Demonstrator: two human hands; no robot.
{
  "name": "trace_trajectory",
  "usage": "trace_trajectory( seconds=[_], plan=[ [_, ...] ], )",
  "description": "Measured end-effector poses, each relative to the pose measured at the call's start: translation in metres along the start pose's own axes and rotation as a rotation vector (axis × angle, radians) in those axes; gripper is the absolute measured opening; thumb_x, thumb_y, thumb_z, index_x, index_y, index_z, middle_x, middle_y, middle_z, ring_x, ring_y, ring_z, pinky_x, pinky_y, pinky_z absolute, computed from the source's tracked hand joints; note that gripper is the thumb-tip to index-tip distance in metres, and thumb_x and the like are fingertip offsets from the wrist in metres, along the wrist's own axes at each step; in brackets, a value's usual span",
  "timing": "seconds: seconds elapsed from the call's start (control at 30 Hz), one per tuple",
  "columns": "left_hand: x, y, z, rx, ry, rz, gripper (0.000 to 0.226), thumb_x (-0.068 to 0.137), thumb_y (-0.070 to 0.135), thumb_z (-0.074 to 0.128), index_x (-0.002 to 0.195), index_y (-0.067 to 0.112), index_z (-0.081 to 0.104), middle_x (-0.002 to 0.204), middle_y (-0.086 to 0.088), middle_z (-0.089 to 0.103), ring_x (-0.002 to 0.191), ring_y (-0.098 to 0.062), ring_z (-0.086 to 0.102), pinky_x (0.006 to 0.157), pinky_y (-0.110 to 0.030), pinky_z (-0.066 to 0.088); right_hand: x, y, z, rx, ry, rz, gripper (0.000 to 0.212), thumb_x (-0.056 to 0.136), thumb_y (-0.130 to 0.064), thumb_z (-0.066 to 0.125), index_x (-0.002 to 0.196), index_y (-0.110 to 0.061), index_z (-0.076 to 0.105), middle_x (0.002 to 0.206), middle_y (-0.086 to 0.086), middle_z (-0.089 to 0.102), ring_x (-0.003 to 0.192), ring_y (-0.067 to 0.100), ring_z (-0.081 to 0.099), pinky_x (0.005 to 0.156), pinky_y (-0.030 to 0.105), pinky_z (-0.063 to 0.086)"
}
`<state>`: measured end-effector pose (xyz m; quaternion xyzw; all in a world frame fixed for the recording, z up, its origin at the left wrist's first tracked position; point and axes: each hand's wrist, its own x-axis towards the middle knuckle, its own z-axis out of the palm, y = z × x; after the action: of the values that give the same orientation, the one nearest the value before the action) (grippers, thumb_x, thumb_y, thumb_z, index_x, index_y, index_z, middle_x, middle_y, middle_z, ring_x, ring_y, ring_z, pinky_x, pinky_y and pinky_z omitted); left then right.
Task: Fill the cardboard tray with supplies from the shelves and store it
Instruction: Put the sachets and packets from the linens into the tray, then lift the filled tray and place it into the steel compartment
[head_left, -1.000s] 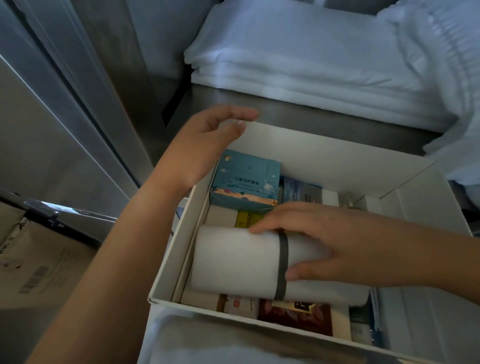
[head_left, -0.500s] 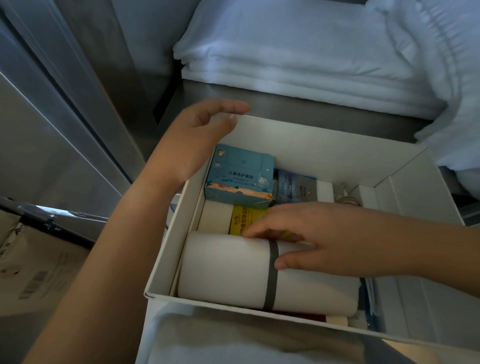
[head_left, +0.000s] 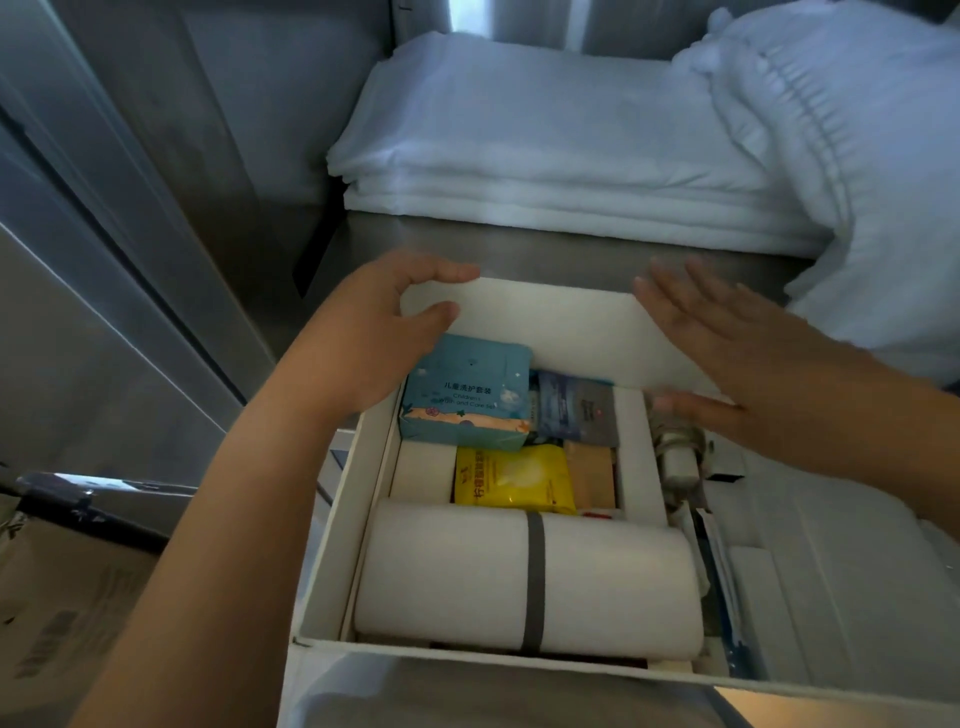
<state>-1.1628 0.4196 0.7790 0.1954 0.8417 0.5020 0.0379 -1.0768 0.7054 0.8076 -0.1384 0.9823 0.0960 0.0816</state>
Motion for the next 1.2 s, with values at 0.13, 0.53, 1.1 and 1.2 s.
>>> trace_trajectory(
  seconds=[0.13,0.53,1.1,1.2],
  plan=[
    [0.0,-0.001,-0.002,0.138,-0.035,0.023,0.033,0.094,0.03,0.056,0.119,0.051,0.053,0.12,0.022,0.049,0.1,0.015,0.047,0.067,0.007,0.033,0.002,0.002,0.012,-0.055,0.023,-0.003,0.087,0.081,-0.065,0.013,0.133,-0.026,-0.044,0.141,-0.006,-0.05,0.134,0.012,-0.041,0.113,0.032,-0.016],
    [-0.008,-0.002,-0.004,0.331,-0.246,0.015,0.061,0.088,0.056,0.047,0.14,0.058,0.016,0.151,0.035,-0.003,0.139,-0.006,0.022,0.098,-0.023,0.034,0.004,0.008,0.014,0.037,0.01,-0.029,0.086,0.092,-0.057,0.029,0.131,-0.033,-0.044,0.139,-0.015,-0.051,0.132,0.005,-0.041,0.113,0.03,-0.017],
    [0.001,-0.001,-0.004,0.394,-0.246,0.019,0.056,0.096,0.046,0.045,0.147,0.044,0.021,0.158,0.021,0.0,0.145,-0.009,0.008,0.117,-0.033,0.016,-0.122,-0.043,0.026,0.694,0.483,0.313,0.063,0.083,-0.063,0.042,0.142,-0.043,0.033,0.154,-0.029,0.011,0.14,-0.01,0.007,0.111,0.027,0.015],
    [0.003,-0.004,-0.004,0.401,-0.246,0.025,0.056,0.096,0.043,0.047,0.147,0.042,0.023,0.158,0.019,0.002,0.145,-0.008,0.008,0.107,-0.022,0.013,-0.154,-0.067,0.043,0.81,0.487,0.386,0.069,0.075,-0.068,0.049,0.138,-0.05,0.03,0.151,-0.037,0.004,0.14,-0.01,0.005,0.112,0.038,0.024]
  ],
)
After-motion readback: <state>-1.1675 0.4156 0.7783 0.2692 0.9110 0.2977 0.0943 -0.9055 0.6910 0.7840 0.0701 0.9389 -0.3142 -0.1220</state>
